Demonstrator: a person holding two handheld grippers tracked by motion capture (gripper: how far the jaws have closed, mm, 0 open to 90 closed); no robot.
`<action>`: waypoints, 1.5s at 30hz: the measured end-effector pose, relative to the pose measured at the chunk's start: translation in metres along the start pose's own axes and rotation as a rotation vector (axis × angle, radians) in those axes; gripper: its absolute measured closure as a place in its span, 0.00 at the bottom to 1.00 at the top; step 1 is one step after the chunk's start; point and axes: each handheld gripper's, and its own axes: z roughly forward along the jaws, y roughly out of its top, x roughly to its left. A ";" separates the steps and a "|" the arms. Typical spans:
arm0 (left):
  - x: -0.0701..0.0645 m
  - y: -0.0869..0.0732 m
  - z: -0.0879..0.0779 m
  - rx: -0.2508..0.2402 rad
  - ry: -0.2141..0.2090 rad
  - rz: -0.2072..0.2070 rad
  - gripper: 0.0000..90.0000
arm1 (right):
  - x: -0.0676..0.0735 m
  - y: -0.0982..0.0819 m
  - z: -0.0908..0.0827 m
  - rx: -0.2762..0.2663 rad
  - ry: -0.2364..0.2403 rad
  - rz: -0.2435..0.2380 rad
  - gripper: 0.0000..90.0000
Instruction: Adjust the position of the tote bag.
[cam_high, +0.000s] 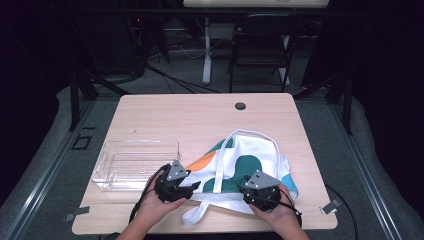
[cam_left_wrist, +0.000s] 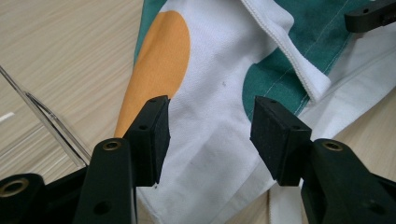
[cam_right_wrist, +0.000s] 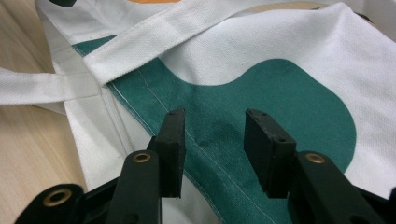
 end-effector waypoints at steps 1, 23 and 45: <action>-0.001 0.001 0.000 -0.004 0.005 -0.002 0.53 | 0.000 0.000 -0.001 0.002 0.000 0.005 0.65; -0.005 0.002 0.010 0.054 -0.068 -0.021 0.61 | 0.004 -0.002 0.000 0.059 0.073 -0.054 0.79; -0.012 0.001 0.008 0.053 -0.074 -0.014 0.58 | 0.017 0.000 0.011 0.103 0.086 -0.157 0.74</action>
